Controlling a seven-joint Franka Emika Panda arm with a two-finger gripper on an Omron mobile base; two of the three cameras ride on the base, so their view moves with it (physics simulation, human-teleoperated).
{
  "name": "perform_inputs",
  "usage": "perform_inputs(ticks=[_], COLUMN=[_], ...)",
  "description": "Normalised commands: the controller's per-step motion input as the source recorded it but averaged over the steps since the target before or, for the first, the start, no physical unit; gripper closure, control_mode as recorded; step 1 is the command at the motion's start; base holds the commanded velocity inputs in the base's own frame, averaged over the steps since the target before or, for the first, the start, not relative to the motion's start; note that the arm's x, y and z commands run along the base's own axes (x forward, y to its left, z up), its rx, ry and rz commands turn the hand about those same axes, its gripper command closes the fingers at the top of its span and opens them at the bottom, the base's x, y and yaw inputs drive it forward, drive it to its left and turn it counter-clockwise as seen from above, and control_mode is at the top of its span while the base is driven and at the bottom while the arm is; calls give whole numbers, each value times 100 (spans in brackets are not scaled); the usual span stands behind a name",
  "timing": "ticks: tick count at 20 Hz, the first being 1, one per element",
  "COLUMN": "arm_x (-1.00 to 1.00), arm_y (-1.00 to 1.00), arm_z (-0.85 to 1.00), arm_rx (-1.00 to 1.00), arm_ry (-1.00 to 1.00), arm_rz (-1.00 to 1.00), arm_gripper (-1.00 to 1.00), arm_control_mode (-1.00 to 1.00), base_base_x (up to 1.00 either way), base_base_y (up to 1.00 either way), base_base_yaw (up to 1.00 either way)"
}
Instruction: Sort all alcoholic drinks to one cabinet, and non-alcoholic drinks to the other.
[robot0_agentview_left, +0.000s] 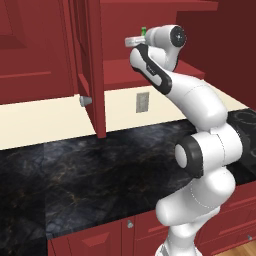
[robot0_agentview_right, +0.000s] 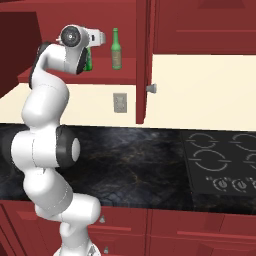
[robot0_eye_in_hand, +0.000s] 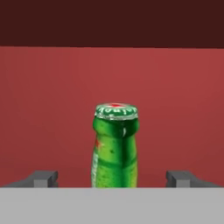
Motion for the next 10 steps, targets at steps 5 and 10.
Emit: perform_inputs(ticks=[5, 10], arm_x=[-10, -15], arm_y=[-2, -6], arm_z=[16, 15], arm_rx=[-1, -1], arm_ry=[-4, 0], arm_rz=[0, -1], arm_gripper=[-100, -100], arm_control_mode=[-100, -100], base_base_x=[0, 0], base_base_y=[0, 0], base_base_yaw=[0, 0])
